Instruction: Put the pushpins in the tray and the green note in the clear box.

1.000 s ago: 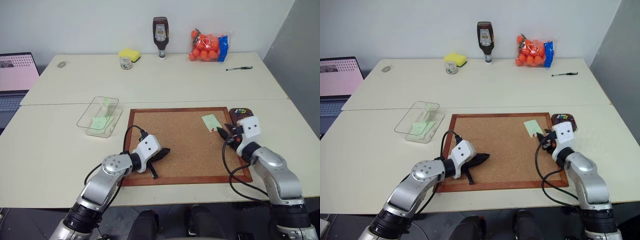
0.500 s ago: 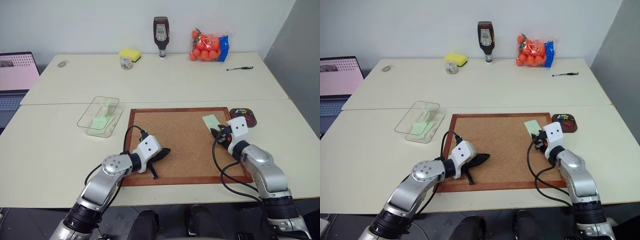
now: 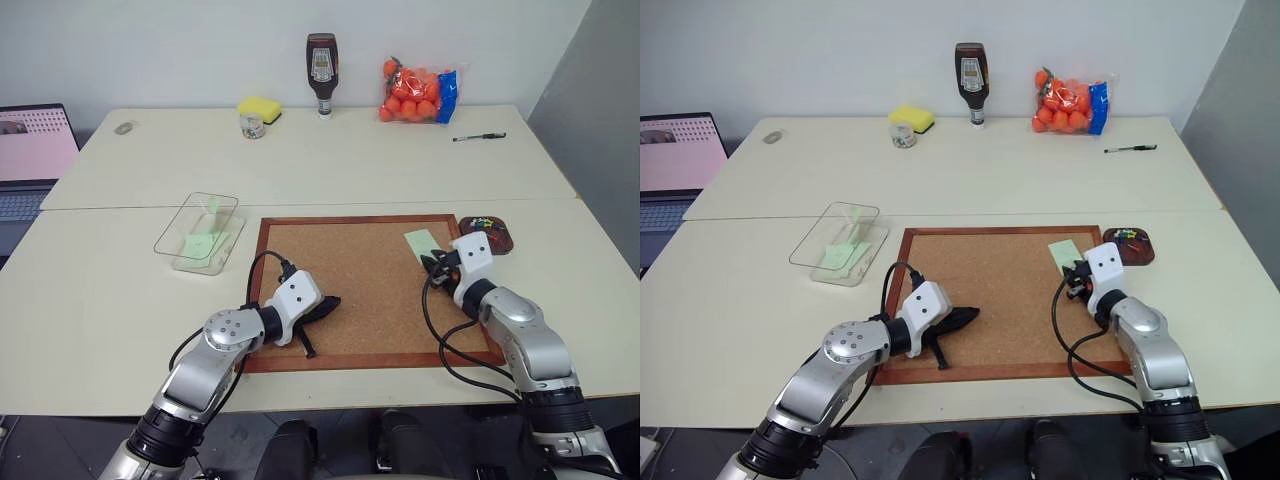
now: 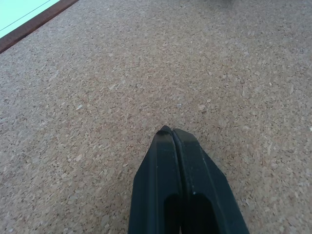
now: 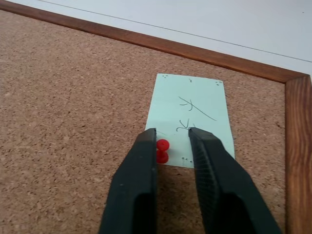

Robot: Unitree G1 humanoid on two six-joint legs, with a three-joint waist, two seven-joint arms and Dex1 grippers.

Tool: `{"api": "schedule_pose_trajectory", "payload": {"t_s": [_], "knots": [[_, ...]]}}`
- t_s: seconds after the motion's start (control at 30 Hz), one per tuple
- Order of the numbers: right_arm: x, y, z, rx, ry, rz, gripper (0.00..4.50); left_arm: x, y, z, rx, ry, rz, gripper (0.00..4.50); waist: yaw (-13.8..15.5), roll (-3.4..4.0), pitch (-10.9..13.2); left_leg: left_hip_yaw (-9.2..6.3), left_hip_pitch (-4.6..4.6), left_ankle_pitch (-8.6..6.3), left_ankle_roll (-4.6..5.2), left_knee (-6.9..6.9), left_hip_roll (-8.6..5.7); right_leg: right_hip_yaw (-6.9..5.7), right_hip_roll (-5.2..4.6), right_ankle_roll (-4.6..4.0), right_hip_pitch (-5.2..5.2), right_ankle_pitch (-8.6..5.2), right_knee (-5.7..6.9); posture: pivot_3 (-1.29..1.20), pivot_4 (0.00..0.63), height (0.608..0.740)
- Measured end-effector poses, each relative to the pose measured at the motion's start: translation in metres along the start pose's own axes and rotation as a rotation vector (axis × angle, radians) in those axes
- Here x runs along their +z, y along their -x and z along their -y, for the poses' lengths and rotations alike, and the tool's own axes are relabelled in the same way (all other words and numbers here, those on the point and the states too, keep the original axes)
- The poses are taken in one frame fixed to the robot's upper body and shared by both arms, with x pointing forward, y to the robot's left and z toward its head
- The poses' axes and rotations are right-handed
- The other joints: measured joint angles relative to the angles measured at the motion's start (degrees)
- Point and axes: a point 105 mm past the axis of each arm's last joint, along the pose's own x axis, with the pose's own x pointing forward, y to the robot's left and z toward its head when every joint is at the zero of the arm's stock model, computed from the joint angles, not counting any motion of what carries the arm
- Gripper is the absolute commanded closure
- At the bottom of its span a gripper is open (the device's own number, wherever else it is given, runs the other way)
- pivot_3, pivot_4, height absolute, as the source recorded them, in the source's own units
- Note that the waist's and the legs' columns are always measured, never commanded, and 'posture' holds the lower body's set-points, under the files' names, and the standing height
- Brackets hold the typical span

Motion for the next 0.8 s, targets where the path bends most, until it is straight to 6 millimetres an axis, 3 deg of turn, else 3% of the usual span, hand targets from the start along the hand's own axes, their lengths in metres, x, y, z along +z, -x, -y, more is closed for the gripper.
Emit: {"api": "schedule_pose_trajectory", "payload": {"t_s": [0.07, 0.47, 0.67, 0.8], "knots": [[0.000, 0.000, -0.002, 0.008, 0.001, 0.000, 4.48, 0.000, 0.000, 0.000, 0.000, 0.000, 0.000, 4.50, 0.0, 0.00, 0.0, 0.00, 0.00, 0.00, 0.00, 0.00, 0.00, -0.01, 0.00, 0.00, 0.00, 0.00, 0.00, 0.00, 0.150, 0.740], [0.004, 0.004, -0.002, 0.000, -0.010, 0.047, 4.48, 0.000, 0.000, 0.001, -0.002, -0.005, 0.008, 4.50, 0.0, 0.01, 0.0, 0.01, -0.04, 0.00, 0.00, -0.01, 0.00, 0.01, 0.00, 0.00, -0.04, 0.00, -0.02, 0.00, 0.150, 0.740], [0.055, 0.013, 0.009, -0.051, 0.046, 0.243, 4.48, -0.001, 0.000, 0.000, 0.000, -0.003, 0.004, 4.50, 0.0, -0.01, 0.0, -0.02, 0.01, 0.00, 0.00, -0.01, 0.00, -0.02, 0.00, 0.00, -0.01, 0.00, 0.01, 0.00, 0.150, 0.740], [0.059, 0.014, 0.009, -0.046, 0.042, 0.260, 4.48, -0.001, 0.000, 0.000, -0.001, -0.004, 0.004, 4.50, 0.0, -0.01, 0.0, -0.02, 0.00, 0.00, 0.00, -0.01, 0.00, -0.01, 0.01, 0.00, -0.01, 0.00, 0.00, 0.00, 0.150, 0.740]]}}
